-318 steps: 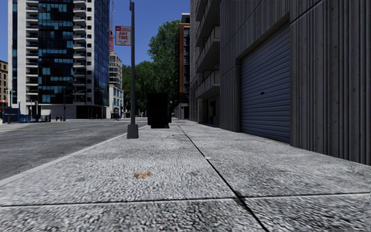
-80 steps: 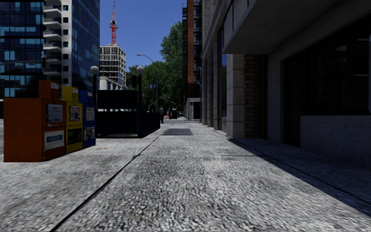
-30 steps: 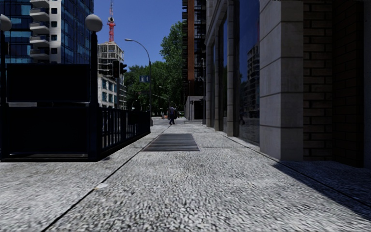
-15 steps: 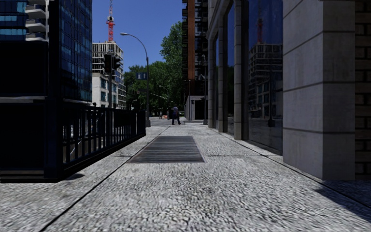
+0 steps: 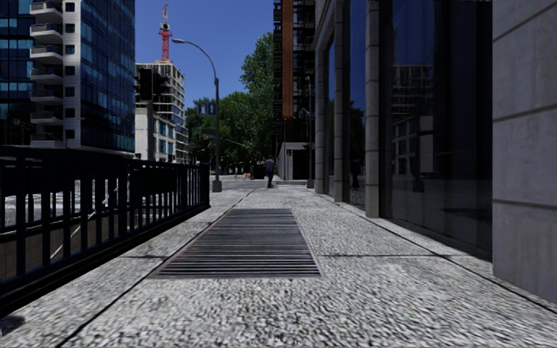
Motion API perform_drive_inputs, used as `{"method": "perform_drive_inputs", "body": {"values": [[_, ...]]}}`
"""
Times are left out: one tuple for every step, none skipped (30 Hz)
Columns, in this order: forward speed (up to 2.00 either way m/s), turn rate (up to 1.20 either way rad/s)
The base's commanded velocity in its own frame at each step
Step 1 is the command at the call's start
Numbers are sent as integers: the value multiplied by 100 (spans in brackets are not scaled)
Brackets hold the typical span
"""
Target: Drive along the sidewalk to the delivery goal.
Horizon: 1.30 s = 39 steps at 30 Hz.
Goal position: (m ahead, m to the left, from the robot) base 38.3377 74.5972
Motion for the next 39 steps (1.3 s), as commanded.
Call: {"method": "perform_drive_inputs", "body": {"values": [[200,0],[200,0],[200,0],[200,0],[200,0],[200,0],[200,0],[200,0],[200,0],[200,0],[200,0],[200,0],[200,0],[200,0],[200,0],[200,0],[200,0],[200,0],[200,0],[200,0],[200,0],[200,0],[200,0],[200,0],[200,0],[200,0],[200,0],[200,0],[200,0],[200,0],[200,0],[200,0],[200,0],[200,0],[200,0],[200,0],[200,0],[200,0],[200,0]]}}
